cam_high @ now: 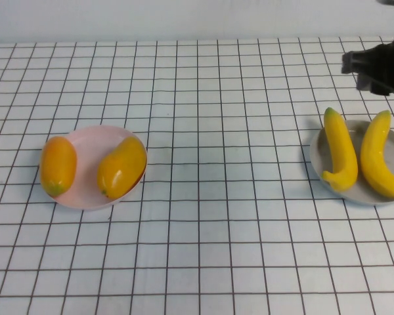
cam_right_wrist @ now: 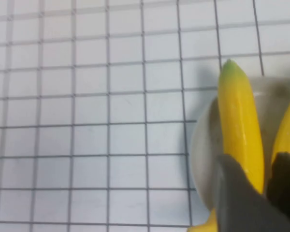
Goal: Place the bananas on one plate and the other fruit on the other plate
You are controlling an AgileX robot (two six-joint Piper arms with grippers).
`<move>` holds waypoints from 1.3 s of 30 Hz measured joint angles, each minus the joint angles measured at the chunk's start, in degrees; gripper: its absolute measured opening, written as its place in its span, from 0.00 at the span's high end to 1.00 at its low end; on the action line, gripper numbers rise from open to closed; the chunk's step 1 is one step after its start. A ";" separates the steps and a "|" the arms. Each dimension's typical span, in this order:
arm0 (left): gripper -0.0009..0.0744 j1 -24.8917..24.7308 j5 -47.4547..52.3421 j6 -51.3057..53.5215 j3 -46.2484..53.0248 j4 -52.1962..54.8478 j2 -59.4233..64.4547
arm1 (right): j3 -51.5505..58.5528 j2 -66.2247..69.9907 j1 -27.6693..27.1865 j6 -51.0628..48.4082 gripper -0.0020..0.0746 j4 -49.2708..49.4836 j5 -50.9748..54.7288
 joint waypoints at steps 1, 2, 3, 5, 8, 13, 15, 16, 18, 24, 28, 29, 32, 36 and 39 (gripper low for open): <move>0.99 0.00 0.00 0.00 0.00 0.00 0.00 | 3.43 -3.60 0.27 0.00 0.83 0.39 -3.82; 0.99 0.00 0.00 0.00 0.00 0.00 0.00 | 7.79 -8.18 0.37 -0.10 0.88 0.51 -7.56; 0.99 0.00 0.00 0.00 0.00 0.00 0.00 | 12.12 -12.74 0.37 -0.63 0.92 0.61 -11.16; 0.99 0.00 0.00 0.00 0.00 0.00 0.00 | 20.20 -20.76 0.37 -2.81 0.96 0.75 -17.17; 0.99 0.00 0.00 0.00 0.00 0.00 0.00 | 29.19 -32.79 0.37 -5.59 0.98 0.75 -23.17; 0.99 0.00 0.00 0.00 0.00 0.00 0.00 | 38.77 -46.70 0.37 -6.48 0.99 -0.99 -23.72; 0.99 0.00 0.00 0.00 0.00 0.00 0.00 | 41.91 -51.47 0.37 -6.62 0.99 -1.73 -23.46; 0.99 0.00 0.00 0.00 0.00 0.00 0.00 | 43.19 -53.77 0.37 -6.66 0.99 -1.85 -23.20; 0.99 0.00 0.00 0.00 0.00 0.00 0.00 | 46.45 -58.39 0.37 -6.66 0.99 -1.83 -22.91; 0.99 0.00 0.00 0.00 0.00 0.10 0.00 | 56.29 -69.25 0.37 -6.89 0.99 -3.66 -22.69; 0.99 0.00 0.00 0.00 0.00 0.10 0.00 | 61.24 -71.78 0.37 -6.89 0.99 -4.98 -22.69; 0.99 0.00 0.00 0.00 0.00 0.10 0.00 | 62.22 -72.05 0.37 -6.89 0.99 -5.08 -22.69; 0.99 0.00 0.00 0.00 0.00 0.10 0.00 | 64.71 -72.39 0.37 -6.89 0.99 -5.24 -24.28; 0.99 0.00 0.04 0.00 0.00 0.10 0.00 | 69.23 -73.04 -0.09 -5.30 0.99 -4.50 -27.91; 0.99 0.00 0.04 0.00 0.00 0.10 0.00 | 73.04 -75.44 -2.98 -5.21 0.99 -2.17 -30.72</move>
